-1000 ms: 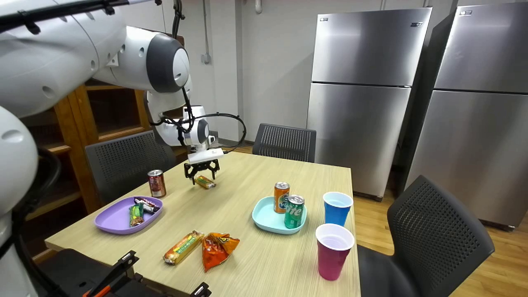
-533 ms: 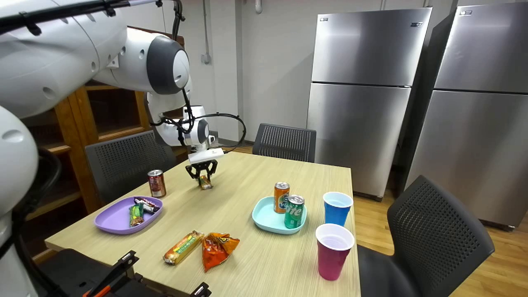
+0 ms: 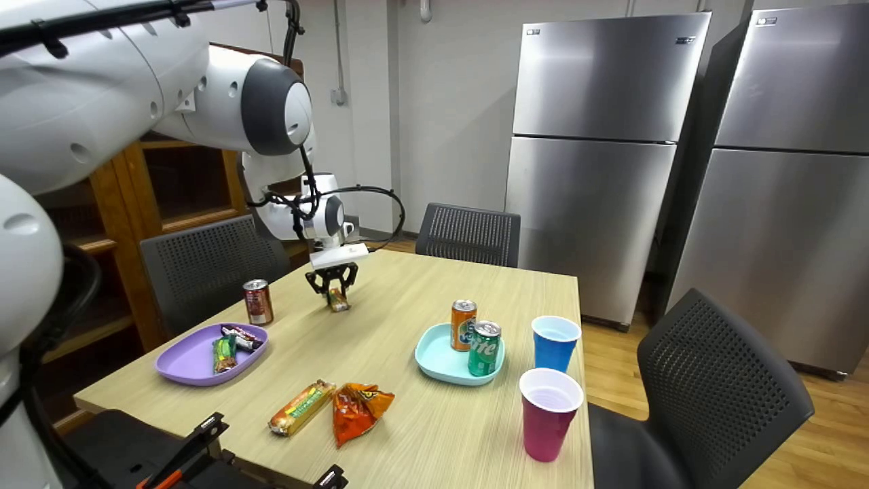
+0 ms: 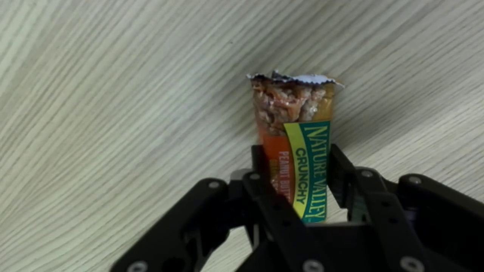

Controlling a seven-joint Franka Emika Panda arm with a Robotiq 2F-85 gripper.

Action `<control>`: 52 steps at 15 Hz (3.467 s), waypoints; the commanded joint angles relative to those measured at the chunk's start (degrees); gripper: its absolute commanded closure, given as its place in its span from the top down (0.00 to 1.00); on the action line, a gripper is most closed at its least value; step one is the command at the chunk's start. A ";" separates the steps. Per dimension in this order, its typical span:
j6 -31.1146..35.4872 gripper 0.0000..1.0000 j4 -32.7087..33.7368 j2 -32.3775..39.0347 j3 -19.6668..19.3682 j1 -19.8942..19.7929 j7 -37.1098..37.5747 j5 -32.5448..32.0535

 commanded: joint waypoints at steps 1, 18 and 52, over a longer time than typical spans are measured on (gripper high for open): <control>0.25 0.16 -1.71 -2.55 -0.82 0.42 -0.03 -1.28; 11.68 0.16 -23.05 -16.12 -3.55 -1.15 2.36 -2.52; 18.65 0.16 -57.95 -37.52 5.02 2.30 5.33 -2.00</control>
